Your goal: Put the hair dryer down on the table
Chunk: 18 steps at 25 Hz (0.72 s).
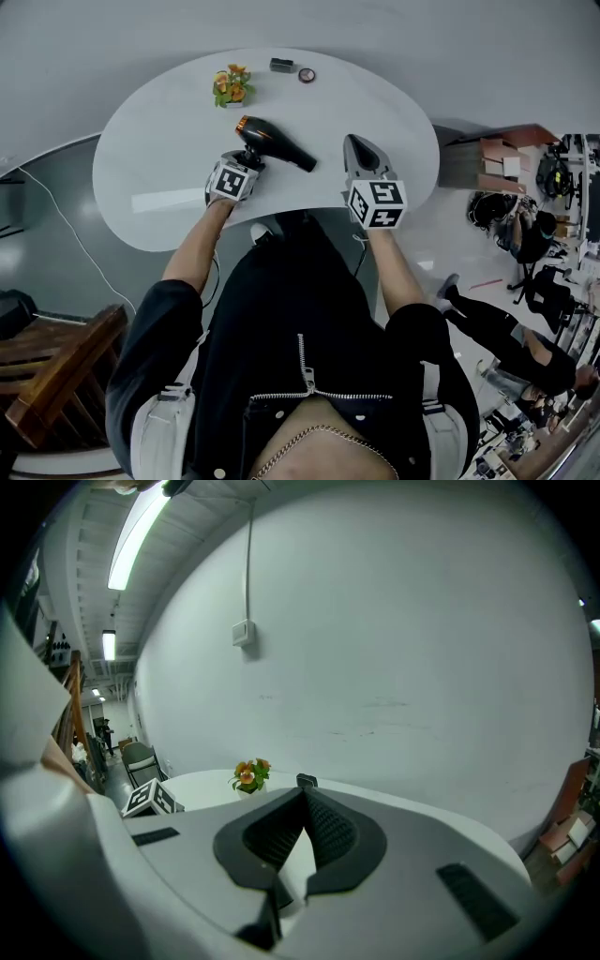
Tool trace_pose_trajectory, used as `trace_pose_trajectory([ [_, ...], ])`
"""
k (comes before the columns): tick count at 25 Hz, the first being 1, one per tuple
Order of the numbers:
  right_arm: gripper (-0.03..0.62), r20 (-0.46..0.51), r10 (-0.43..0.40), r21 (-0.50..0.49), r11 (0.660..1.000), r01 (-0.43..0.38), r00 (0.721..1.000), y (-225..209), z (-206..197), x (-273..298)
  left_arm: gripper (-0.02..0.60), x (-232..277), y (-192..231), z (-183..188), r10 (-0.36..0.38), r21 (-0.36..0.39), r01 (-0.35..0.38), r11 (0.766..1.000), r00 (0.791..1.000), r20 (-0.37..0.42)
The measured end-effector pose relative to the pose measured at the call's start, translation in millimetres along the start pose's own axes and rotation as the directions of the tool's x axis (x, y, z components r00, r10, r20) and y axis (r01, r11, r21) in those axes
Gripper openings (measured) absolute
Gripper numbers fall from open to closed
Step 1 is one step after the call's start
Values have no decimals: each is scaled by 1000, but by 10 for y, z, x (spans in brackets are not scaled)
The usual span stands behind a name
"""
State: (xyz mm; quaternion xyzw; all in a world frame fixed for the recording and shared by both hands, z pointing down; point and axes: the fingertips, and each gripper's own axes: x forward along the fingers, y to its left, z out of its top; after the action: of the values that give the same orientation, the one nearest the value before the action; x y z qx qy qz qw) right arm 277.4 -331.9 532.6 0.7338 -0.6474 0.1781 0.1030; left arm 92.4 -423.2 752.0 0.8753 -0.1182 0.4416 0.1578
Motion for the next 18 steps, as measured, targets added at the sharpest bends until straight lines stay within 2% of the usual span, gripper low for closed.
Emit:
trace_pose_trajectory([
  [4, 6, -13, -2, -2, 1000, 2, 1000, -30, -23, 29, 281, 26, -36, 46, -11, -11, 12, 1000, 1000, 23],
  [8, 6, -18, 13, -3, 1000, -13, 1000, 17, -21, 83, 282, 115, -72, -37, -32, -11, 32, 999, 999, 3],
  [11, 6, -20, 28, -3, 1000, -28, 999, 71, -20, 138, 282, 69, -55, -21, -21, -6, 21, 1000, 1000, 13],
  [14, 6, -21, 47, -2, 999, -47, 999, 138, -7, 171, 285, -29, -88, 22, -20, -12, 21, 1000, 999, 48],
  [18, 6, -13, 80, 6, 997, -80, 997, 248, 5, 248, 287, -238, -32, 156, 12, -33, -7, 999, 990, 144],
])
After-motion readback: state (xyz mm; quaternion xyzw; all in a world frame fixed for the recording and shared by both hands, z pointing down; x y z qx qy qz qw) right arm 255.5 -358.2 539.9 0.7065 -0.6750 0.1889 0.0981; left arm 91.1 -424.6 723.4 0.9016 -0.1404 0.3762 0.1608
